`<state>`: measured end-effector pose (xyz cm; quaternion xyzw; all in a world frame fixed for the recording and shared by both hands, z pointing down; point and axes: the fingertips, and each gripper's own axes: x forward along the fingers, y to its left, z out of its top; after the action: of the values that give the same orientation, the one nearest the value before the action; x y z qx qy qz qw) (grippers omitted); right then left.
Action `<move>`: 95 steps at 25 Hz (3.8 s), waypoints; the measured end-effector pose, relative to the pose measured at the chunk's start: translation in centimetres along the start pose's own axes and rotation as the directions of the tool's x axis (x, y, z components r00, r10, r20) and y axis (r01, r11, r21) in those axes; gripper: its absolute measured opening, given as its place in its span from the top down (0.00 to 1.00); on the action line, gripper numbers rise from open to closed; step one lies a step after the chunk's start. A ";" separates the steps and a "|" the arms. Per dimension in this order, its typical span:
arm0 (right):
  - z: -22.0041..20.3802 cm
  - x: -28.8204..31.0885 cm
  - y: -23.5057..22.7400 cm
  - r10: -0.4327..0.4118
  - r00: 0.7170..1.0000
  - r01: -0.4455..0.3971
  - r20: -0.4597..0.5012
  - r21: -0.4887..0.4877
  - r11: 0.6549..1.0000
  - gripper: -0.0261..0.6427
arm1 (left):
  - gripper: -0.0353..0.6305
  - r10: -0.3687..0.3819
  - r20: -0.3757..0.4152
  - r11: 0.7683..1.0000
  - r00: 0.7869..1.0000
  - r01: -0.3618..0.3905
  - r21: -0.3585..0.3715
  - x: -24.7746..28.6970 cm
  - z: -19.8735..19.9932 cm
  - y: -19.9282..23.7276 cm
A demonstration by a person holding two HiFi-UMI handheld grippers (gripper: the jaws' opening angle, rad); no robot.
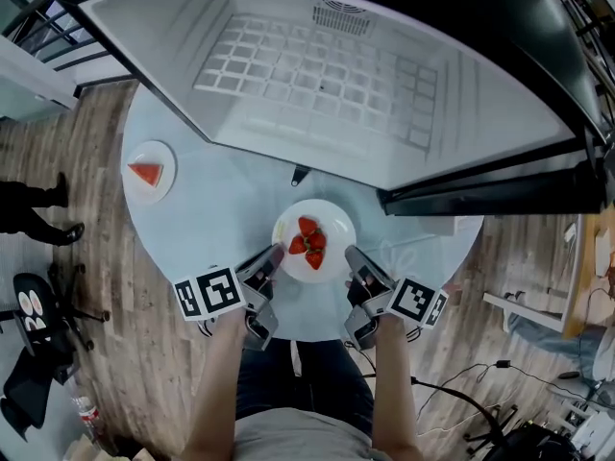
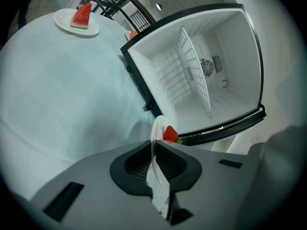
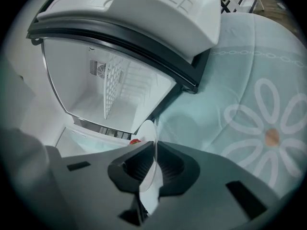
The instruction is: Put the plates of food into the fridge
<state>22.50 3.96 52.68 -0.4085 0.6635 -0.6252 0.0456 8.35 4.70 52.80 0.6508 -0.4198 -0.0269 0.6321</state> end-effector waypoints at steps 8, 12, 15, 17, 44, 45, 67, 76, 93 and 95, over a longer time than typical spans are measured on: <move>0.8 0.3 5.7 0.096 0.995 -0.096 -0.028 -0.033 0.995 0.92 | 0.90 -0.037 0.095 0.998 0.995 0.041 -0.046 -3.7 2.8 -2.9; 1.2 0.1 8.0 0.130 0.991 -0.133 -0.042 -0.065 0.989 0.92 | 0.91 -0.070 0.155 0.994 0.985 0.082 -0.073 -5.4 3.6 -4.3; 1.2 0.1 9.5 0.152 0.986 -0.157 -0.062 -0.086 0.984 0.92 | 0.91 -0.080 0.199 0.992 0.977 0.097 -0.079 -6.6 3.9 -5.0; 1.1 0.0 10.3 0.159 0.984 -0.166 -0.077 -0.100 0.981 0.92 | 0.91 -0.090 0.224 0.990 0.970 0.111 -0.086 -7.4 4.1 -5.5; 6.4 8.2 22.3 0.252 0.962 -0.232 0.105 -0.171 0.958 0.92 | 0.91 -0.222 0.322 0.960 0.920 0.265 -0.094 -10.7 18.3 -8.2; 6.8 8.4 22.5 0.246 0.962 -0.225 0.114 -0.170 0.959 0.92 | 0.91 -0.223 0.322 0.958 0.920 0.267 -0.101 -10.5 18.7 -8.3; 11.0 12.0 22.2 0.100 0.972 -0.058 0.214 -0.190 0.980 0.92 | 0.92 -0.222 0.329 0.948 0.918 0.282 -0.147 -6.8 23.0 -8.9; 11.9 11.7 22.1 -0.061 0.944 0.187 0.323 -0.375 0.908 0.90 | 0.92 -0.231 0.352 0.940 0.907 0.302 -0.160 -6.3 23.3 -9.5; 2.8 11.4 23.4 0.001 0.974 0.141 0.227 -0.609 0.781 0.93 | 0.92 -0.235 0.366 0.936 0.900 0.312 -0.165 -5.6 24.2 -9.9; 1.6 12.5 24.1 0.019 0.986 0.090 0.163 -0.633 0.769 0.93 | 0.92 -0.235 0.365 0.936 0.901 0.311 -0.164 -5.3 24.3 -10.0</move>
<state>3.46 -7.63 37.06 -0.4611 0.8224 -0.3289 -0.0544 -3.68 -13.15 36.90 0.6157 -0.4209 -0.2734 0.6075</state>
